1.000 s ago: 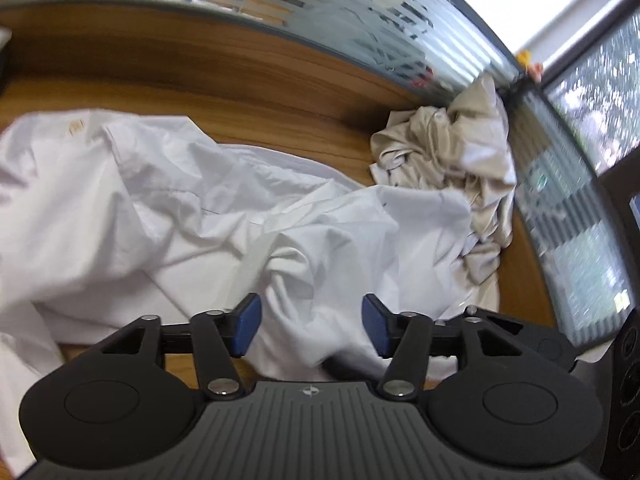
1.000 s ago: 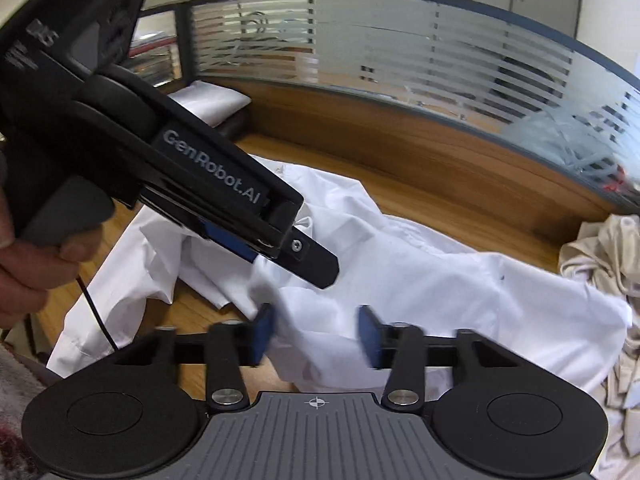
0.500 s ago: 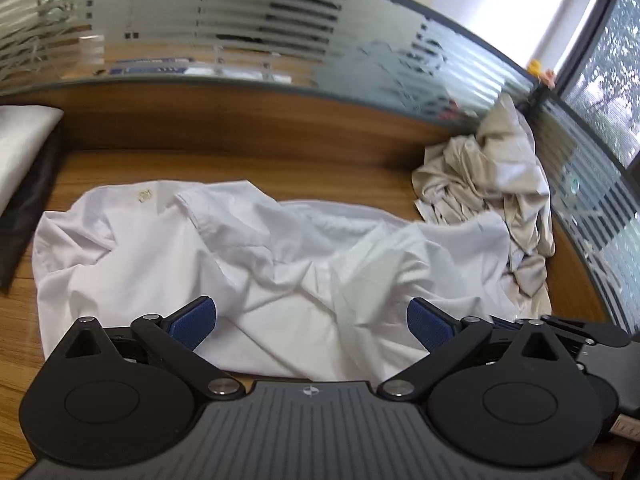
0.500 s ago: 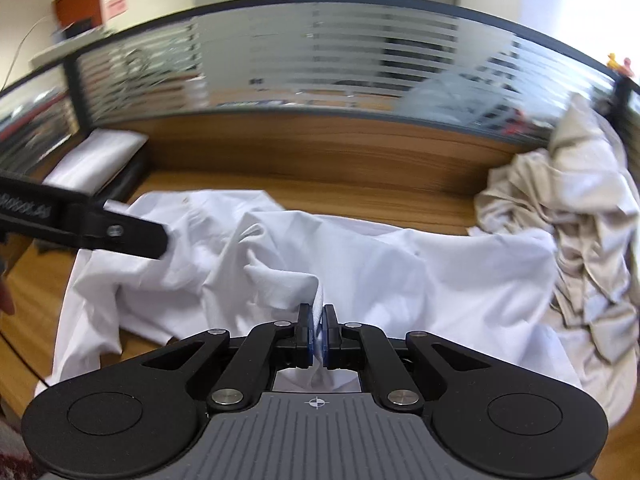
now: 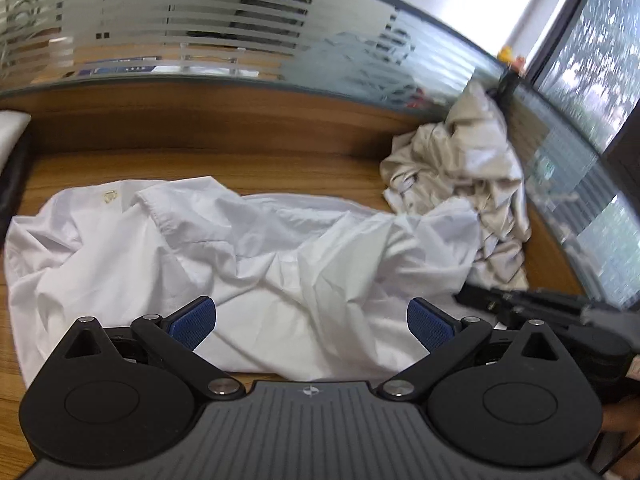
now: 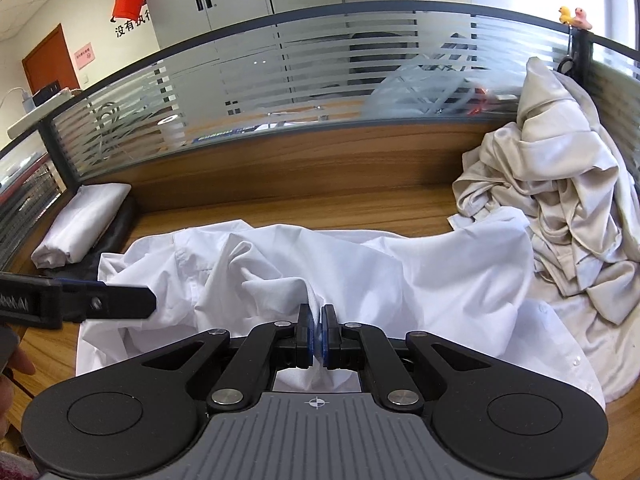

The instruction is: Fold clothes

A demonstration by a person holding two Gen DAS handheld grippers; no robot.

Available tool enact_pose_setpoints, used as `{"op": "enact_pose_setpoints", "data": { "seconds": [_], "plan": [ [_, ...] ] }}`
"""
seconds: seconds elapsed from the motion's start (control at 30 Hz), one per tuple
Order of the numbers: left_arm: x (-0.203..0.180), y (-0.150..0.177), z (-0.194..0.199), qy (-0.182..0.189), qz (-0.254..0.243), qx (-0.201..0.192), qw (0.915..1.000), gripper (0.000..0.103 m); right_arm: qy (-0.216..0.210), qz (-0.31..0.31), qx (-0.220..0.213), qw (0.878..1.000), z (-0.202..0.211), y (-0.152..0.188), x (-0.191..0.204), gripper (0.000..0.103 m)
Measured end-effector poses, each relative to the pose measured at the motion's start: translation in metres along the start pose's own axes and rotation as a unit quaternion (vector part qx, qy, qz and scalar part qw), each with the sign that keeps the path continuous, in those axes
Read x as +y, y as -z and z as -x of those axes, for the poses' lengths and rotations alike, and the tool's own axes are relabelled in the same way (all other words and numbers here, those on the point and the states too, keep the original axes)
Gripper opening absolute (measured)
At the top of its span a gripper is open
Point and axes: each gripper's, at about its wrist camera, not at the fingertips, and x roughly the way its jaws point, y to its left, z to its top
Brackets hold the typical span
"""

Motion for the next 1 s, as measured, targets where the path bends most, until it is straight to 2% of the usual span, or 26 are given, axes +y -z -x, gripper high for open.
{"op": "enact_pose_setpoints", "data": {
  "seconds": [0.1, 0.17, 0.3, 0.43, 0.63, 0.7, 0.93, 0.97, 1.0],
  "plan": [
    [-0.002, -0.001, -0.006, 0.000, -0.010, 0.012, 0.9999, 0.102, -0.006, -0.009, -0.003, 1.000, 0.001, 0.000, -0.004, 0.006],
    [-0.006, -0.003, -0.009, -0.005, -0.026, 0.006, 0.9996, 0.102, -0.011, -0.015, -0.004, 1.000, 0.002, 0.001, -0.006, 0.006],
    [-0.022, -0.004, -0.022, -0.050, -0.075, -0.016, 0.9958, 0.102, -0.017, -0.017, 0.000, 1.000, 0.002, 0.001, -0.010, 0.006],
    [-0.036, -0.003, -0.035, -0.069, -0.100, -0.019, 0.9924, 0.102, -0.017, -0.013, 0.007, 1.000, 0.002, 0.002, -0.013, 0.006],
    [-0.041, -0.004, -0.055, -0.056, -0.102, -0.007, 0.9931, 0.103, -0.011, -0.023, 0.009, 1.000, 0.002, 0.003, -0.015, 0.006],
    [-0.037, -0.008, -0.061, -0.043, -0.090, -0.008, 0.9950, 0.102, -0.010, -0.026, 0.008, 1.000, 0.003, 0.003, -0.015, 0.006],
    [-0.036, -0.018, -0.085, -0.003, -0.092, 0.010, 0.9957, 0.102, -0.013, -0.050, -0.003, 0.999, 0.006, 0.003, -0.015, 0.006],
    [-0.037, -0.019, -0.088, 0.002, -0.093, 0.013, 0.9955, 0.102, -0.014, -0.056, -0.005, 0.998, 0.006, 0.003, -0.016, 0.006],
    [-0.037, -0.020, -0.091, 0.004, -0.094, 0.013, 0.9955, 0.096, -0.014, -0.062, -0.007, 0.998, 0.006, 0.002, -0.018, 0.006]
  ]
}}
